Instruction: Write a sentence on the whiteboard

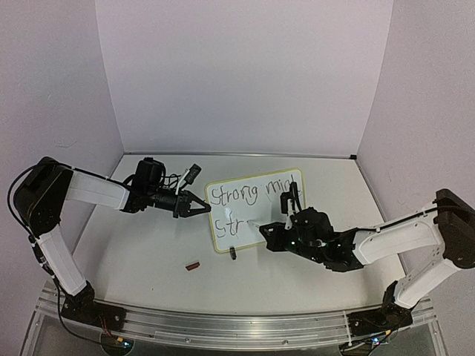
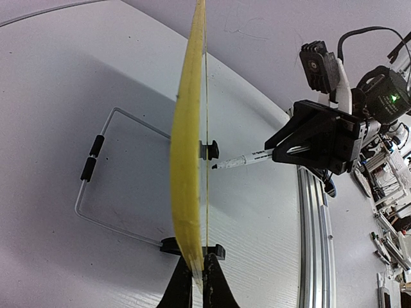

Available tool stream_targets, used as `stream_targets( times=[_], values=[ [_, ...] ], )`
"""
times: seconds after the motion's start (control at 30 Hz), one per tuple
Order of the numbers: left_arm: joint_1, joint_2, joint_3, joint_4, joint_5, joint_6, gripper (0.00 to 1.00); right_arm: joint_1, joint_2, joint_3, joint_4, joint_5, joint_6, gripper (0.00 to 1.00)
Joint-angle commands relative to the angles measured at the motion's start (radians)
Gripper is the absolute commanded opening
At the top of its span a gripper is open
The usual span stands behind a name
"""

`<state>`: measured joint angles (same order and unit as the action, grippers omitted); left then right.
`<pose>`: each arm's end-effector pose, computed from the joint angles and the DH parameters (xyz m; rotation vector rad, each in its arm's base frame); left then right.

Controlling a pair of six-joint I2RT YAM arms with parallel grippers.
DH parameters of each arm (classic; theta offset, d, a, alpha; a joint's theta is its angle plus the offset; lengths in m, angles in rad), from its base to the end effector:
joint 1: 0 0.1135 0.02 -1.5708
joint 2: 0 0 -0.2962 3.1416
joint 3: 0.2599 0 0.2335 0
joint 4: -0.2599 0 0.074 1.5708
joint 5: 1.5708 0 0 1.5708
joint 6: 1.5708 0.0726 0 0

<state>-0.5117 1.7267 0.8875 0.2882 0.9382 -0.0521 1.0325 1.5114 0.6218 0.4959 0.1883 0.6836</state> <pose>0.2861 -0.2278 0.2171 1.0367 1.8709 -1.3220 0.1785 0.2724 0.2159 -0.2313 2.0662 0.9197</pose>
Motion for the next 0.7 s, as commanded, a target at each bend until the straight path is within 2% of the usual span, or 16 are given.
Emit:
stream_targets(
  times=[0.0, 0.67],
  values=[
    [-0.007, -0.019, -0.019, -0.043, -0.029, 0.044, 0.0, -0.002, -0.04, -0.02, 0.045, 0.026, 0.013, 0.0],
    [-0.007, -0.021, -0.019, -0.043, -0.029, 0.044, 0.0, -0.016, 0.049, 0.059, 0.024, -0.004, -0.001, 0.0]
  ],
)
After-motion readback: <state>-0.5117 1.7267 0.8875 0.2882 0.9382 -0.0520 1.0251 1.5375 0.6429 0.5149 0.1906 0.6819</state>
